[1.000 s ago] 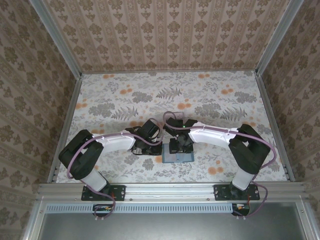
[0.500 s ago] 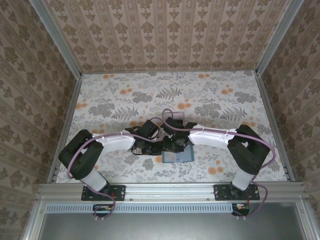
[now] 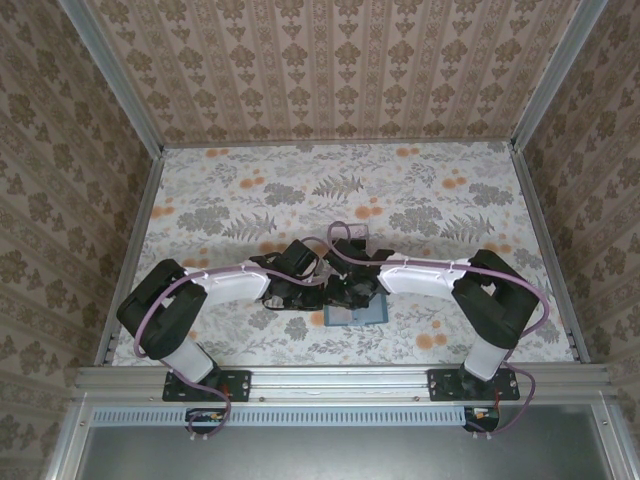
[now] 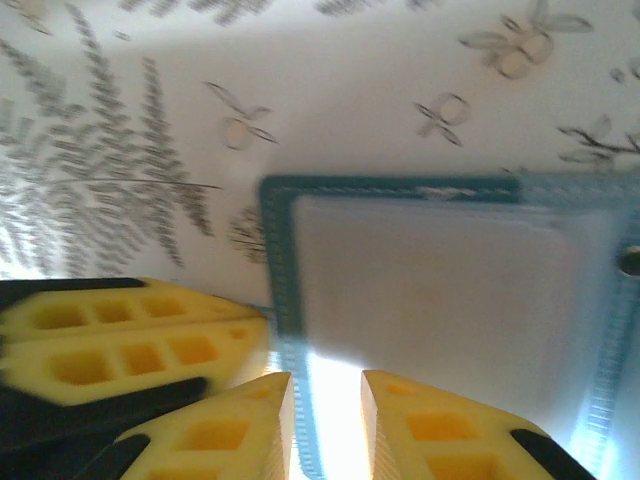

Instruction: Take the credit cards out of the card holder

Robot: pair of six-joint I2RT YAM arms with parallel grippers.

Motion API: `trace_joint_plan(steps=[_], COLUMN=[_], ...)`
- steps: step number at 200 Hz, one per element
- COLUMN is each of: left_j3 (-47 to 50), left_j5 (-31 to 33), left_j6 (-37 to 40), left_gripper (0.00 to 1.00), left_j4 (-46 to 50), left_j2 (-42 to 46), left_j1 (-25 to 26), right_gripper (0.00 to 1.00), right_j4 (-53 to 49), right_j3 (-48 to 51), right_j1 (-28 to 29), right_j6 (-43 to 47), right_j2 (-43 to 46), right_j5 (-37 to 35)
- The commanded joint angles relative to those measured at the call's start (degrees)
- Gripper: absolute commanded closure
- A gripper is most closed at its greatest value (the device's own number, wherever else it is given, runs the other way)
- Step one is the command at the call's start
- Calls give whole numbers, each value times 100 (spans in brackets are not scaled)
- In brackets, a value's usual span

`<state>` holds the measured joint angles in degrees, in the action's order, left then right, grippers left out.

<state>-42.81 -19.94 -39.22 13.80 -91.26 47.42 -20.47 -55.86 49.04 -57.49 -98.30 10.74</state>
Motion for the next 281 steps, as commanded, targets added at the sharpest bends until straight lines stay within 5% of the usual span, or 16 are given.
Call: trace_joint_plan(steps=[1, 74, 174, 281], left_j3=[229, 233, 225, 142], left_j5=[34, 34, 17, -17], left_j6=[67, 66, 87, 101], left_gripper=[97, 97, 97, 97], left_j4=[283, 299, 343, 357], left_j2=[-159, -149, -157, -261], left_j1=[0, -14, -47, -58], right_gripper=[75, 72, 44, 47], right_j4=[-76, -64, -1474, -2362], right_j3=[178, 246, -246, -587], right_j1=[24, 20, 32, 63], right_j6=[-137, -163, 493, 694], right_j2=[155, -87, -251, -18], right_j5=[-175, -157, -841, -1512])
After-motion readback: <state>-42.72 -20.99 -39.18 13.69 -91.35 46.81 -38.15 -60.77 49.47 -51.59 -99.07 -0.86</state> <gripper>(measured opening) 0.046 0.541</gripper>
